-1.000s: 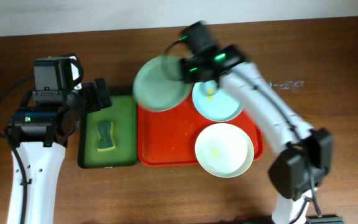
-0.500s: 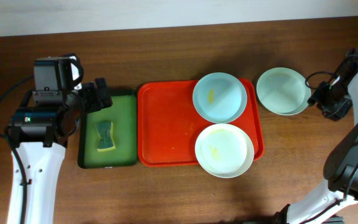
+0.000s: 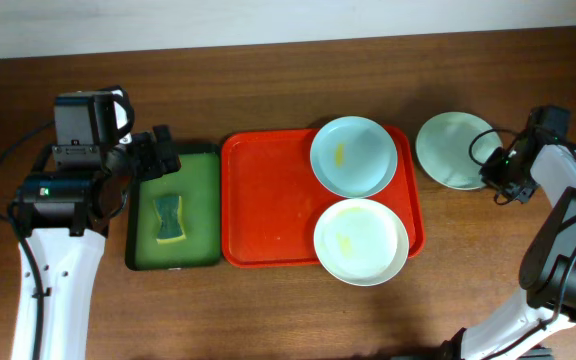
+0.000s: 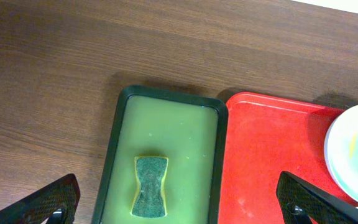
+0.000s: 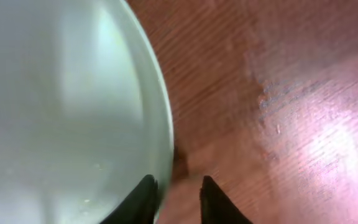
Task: Clean dirty plates on tray and stack at the side
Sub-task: 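Grasp the front white plate with the right gripper and drag it left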
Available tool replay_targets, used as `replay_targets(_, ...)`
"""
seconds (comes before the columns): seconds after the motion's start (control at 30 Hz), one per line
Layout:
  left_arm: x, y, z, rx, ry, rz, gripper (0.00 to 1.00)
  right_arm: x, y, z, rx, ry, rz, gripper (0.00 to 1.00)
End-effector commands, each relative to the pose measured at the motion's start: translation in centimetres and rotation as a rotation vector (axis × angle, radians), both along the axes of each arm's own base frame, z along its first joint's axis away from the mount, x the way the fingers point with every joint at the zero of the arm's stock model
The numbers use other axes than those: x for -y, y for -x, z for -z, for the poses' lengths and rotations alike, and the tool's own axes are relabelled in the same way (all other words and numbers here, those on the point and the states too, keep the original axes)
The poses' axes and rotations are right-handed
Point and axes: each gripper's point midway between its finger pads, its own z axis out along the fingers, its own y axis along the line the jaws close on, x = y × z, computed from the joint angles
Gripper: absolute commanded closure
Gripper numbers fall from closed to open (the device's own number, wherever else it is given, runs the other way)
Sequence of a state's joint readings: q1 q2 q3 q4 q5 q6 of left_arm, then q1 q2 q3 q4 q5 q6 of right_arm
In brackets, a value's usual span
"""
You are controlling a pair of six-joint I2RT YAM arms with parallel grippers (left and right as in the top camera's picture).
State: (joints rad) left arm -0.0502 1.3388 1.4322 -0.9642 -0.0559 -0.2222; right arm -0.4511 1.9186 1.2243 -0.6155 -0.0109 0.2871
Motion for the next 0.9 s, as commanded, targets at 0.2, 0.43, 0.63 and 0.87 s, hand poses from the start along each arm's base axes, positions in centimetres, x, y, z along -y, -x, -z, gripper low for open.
replay_targets(0.2,0.3,0.1,-0.4,0.012,0.008,0.008,0.01,-2.6,0.5,-9.9,-0.107,-0.150,-0.083,0.50)
replay_targets(0.43,0.3,0.1,-0.4,0.012,0.007,0.008,0.01,-18.5,6.4,-8.5,-0.432,-0.324,-0.646,0.49)
replay_targets(0.63,0.3,0.1,-0.4,0.012,0.008,0.008,0.01,-22.7,9.2,-1.8,-0.480,-0.299,-0.789,0.59)
replay_targets(0.87,0.3,0.1,-0.4,0.012,0.008,0.008,0.01,-23.0,9.2,-1.1,-0.459,-0.312,-0.791,0.59)
